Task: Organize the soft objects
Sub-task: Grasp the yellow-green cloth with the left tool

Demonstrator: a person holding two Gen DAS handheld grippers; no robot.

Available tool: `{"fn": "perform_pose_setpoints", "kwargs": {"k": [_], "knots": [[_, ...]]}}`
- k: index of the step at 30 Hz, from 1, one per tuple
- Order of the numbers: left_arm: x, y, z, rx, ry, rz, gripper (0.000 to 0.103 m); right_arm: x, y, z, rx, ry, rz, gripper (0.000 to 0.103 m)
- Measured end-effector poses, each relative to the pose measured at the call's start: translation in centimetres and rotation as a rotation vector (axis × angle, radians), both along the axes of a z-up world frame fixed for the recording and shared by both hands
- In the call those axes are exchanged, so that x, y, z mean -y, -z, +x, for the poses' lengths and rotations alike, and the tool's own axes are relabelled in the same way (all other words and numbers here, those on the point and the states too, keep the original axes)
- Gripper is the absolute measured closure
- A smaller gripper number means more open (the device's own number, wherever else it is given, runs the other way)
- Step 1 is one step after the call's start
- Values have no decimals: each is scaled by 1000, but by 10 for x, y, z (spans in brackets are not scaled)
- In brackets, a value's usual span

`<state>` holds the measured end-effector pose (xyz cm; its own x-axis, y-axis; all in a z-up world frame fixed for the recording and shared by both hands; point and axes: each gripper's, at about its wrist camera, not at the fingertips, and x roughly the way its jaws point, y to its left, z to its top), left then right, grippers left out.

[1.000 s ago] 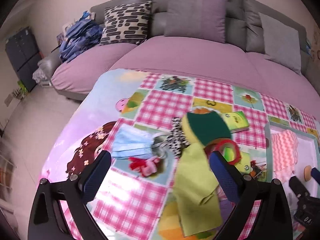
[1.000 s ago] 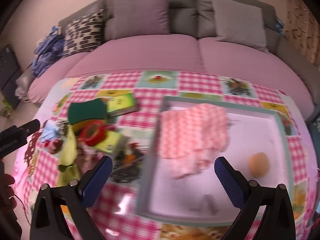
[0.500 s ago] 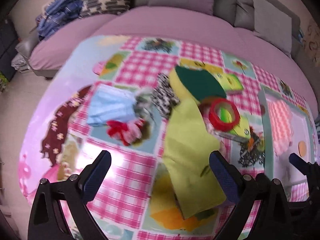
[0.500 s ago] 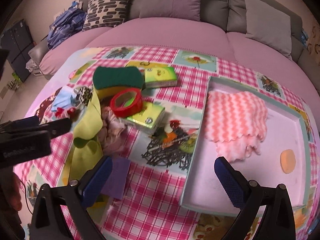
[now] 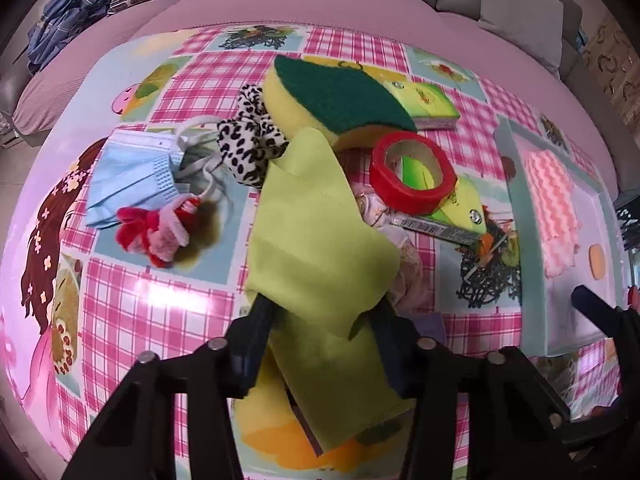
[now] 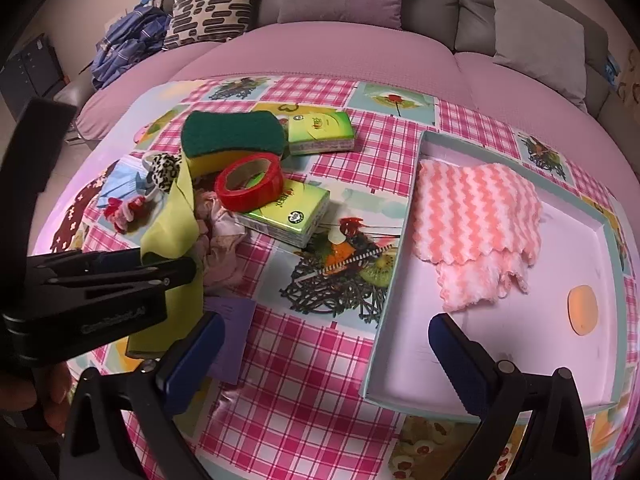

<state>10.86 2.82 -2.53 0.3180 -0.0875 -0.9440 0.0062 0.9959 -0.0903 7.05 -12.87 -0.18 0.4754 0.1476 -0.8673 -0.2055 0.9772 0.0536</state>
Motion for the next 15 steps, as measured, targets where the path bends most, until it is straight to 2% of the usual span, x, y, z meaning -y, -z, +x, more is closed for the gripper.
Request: {"fn": "perform_pose_setpoints", "kwargs": {"k": [4,7,15], "knots": [[4,-1,-1,12,14,-4,84,2,0,0,-3,0,1,0],[-3,-6,0,31,7,-8,92,3,1,0,-5,0,0,0],[-13,-40,-10,123,-2,10,93,-1,0,-1,-4,-13,-3,0]]}}
